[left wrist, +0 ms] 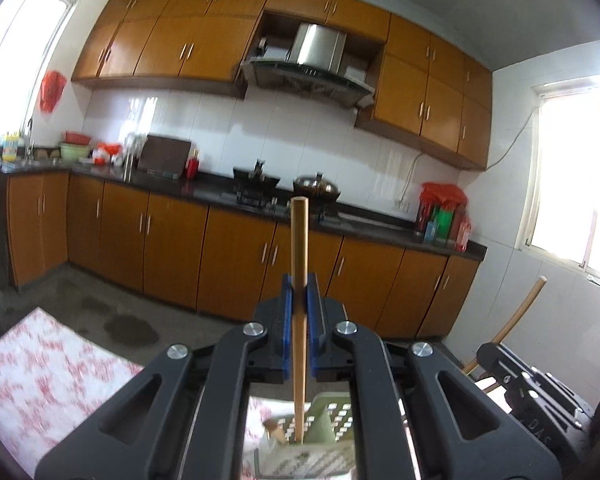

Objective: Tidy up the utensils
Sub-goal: 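Open the left tool over the holder while the right tool drops its chopstick in, then lower the left tool onto another chopstick and close it while the right tool grasps one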

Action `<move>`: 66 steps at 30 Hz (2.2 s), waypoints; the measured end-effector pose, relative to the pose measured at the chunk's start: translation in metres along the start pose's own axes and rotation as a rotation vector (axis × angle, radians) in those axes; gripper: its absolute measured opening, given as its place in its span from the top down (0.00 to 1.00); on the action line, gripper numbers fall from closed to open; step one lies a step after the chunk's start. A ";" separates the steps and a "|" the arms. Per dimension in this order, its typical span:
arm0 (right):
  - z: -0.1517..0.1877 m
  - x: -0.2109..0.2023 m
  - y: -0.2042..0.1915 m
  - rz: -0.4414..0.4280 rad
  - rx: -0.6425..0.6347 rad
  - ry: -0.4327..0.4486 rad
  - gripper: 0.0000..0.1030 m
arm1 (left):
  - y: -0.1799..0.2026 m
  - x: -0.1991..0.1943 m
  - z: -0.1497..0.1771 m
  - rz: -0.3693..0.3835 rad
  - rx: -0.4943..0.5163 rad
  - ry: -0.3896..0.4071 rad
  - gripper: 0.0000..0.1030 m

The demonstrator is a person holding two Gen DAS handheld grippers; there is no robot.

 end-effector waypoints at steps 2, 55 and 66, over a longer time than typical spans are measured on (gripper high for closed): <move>0.004 0.001 0.000 -0.005 0.000 -0.019 0.92 | -0.004 0.003 0.009 0.006 -0.016 -0.025 0.92; 0.206 -0.009 0.053 0.129 0.015 -0.654 0.93 | -0.078 -0.074 0.238 -0.074 0.159 -0.715 0.82; 0.206 -0.016 0.055 0.123 0.008 -0.654 0.93 | -0.091 -0.056 0.235 -0.152 0.186 -0.706 0.92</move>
Point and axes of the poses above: each gripper's, at about its wrist camera, not at the fingertips, and x roughly the way its jaws point, y to its right, z to its underside, the point moved 2 cm from there along x, roughly the way its jaws point
